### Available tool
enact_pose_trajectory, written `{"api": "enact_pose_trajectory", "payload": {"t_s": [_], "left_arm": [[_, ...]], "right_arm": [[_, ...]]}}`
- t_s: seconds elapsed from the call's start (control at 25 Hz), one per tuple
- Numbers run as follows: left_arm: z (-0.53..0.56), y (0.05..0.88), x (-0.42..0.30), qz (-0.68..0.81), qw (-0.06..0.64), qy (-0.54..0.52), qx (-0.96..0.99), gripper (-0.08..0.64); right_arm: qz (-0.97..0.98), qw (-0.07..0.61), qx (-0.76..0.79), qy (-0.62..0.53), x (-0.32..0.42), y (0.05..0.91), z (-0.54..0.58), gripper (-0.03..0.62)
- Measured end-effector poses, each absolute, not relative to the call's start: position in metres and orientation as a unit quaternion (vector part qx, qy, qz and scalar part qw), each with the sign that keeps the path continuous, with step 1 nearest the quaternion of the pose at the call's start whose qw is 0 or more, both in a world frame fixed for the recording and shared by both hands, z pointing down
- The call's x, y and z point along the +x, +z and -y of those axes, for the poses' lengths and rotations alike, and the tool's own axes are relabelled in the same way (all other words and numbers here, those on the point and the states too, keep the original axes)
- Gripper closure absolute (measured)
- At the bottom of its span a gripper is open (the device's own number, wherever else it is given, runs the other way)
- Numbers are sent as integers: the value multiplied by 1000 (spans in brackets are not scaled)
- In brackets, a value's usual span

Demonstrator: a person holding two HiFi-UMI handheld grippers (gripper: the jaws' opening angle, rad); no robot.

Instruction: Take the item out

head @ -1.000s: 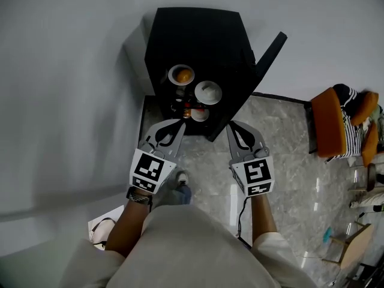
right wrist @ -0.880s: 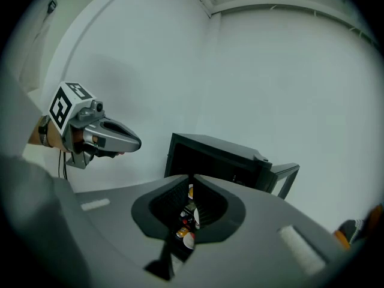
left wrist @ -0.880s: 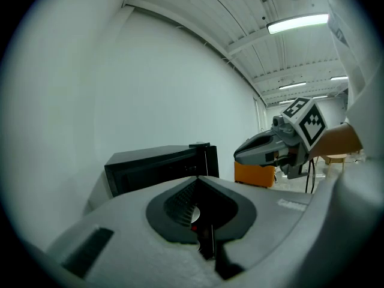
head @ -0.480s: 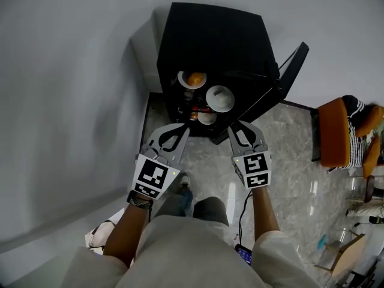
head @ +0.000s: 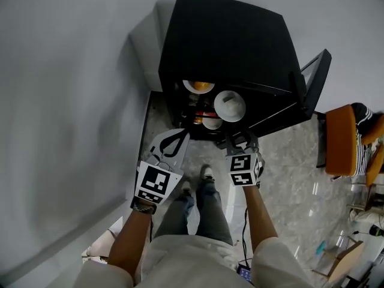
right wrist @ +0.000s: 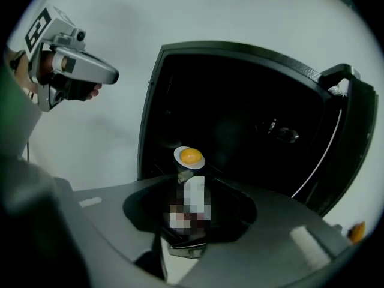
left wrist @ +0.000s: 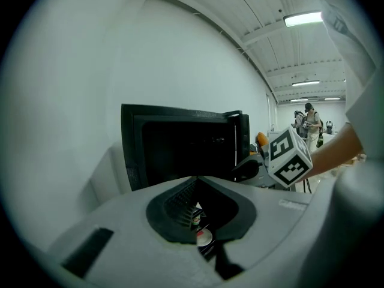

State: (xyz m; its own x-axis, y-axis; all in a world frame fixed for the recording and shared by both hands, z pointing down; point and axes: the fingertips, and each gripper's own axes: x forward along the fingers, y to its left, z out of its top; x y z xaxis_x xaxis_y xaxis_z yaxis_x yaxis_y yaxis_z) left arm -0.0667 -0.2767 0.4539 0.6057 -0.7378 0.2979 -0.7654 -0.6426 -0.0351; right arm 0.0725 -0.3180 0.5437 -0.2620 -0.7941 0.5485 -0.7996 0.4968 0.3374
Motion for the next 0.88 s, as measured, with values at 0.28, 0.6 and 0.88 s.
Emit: {"api": "enact_pose_trajectory", "payload": {"t_s": [0.28, 0.6, 0.88], "left_arm": [[289, 498, -78, 424, 53, 154, 891, 555], [294, 560, -86, 419, 70, 169, 890, 555], [302, 587, -79, 417, 63, 197, 885, 555]], "right_arm": [[765, 388, 513, 17, 68, 622, 345, 444], [750, 423, 508, -22, 70, 677, 373, 434], [733, 467, 487, -88, 72, 696, 390, 433]]}}
